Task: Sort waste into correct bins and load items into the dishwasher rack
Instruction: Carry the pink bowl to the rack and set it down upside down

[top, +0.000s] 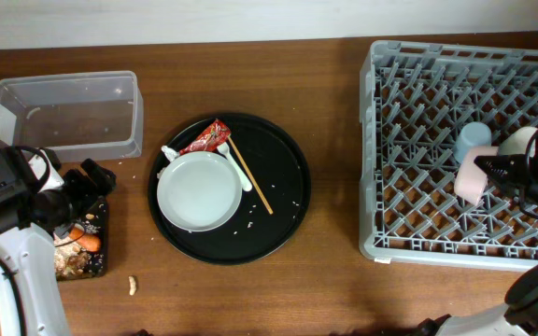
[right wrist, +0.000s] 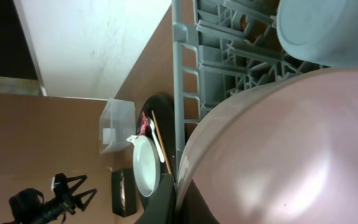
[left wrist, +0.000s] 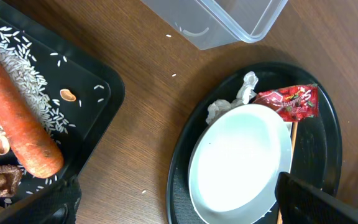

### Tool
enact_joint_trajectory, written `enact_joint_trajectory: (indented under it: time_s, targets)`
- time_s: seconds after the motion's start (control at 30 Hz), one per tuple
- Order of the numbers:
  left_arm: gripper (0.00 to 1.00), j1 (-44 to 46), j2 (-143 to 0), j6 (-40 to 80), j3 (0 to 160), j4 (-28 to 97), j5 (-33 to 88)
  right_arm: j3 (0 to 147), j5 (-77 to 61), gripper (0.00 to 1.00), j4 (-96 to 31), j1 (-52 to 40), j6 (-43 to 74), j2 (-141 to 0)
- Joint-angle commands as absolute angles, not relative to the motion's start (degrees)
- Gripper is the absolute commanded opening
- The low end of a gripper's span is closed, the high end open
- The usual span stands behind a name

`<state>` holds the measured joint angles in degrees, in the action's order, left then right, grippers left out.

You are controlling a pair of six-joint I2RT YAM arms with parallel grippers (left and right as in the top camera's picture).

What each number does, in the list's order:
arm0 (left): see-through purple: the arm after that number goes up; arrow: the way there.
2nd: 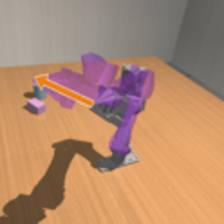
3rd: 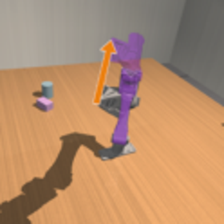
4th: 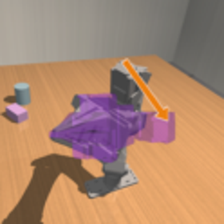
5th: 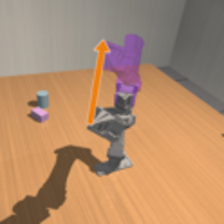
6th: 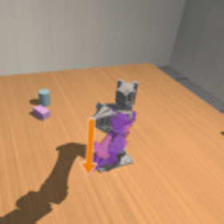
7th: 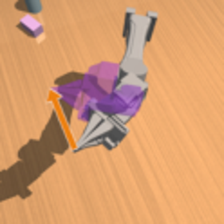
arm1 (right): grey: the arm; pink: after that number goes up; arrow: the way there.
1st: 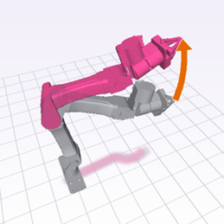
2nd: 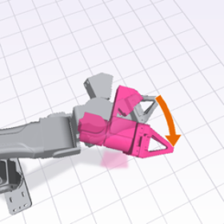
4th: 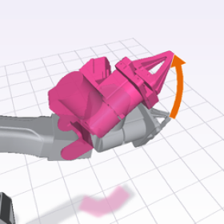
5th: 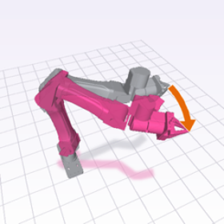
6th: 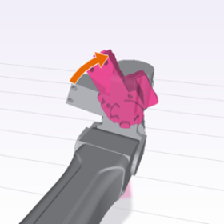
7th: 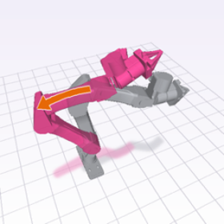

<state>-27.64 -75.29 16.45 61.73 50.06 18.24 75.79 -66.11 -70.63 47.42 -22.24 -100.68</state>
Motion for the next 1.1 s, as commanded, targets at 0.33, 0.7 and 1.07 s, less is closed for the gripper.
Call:
enact_joint_trajectory:
  time_s: [0.33, 0.7, 1.07]
  targets:
    - [0.99, -27.92, -75.31, 15.55, 62.7, 49.98, 18.65, 75.2, -60.64, 0.08, -74.41, 47.35, -16.38, -101.62]
    - [0.99, -27.92, -75.31, 15.55, 62.7, 49.98, 18.65, 84.29, -41.36, 0.17, -80.66, 47.68, -3.95, -100.57]
    - [0.99, -27.92, -75.31, 15.55, 62.7, 49.98, 18.65, 93.36, -34.87, 0.69, -90.63, 47.66, -2.26, -100.53]
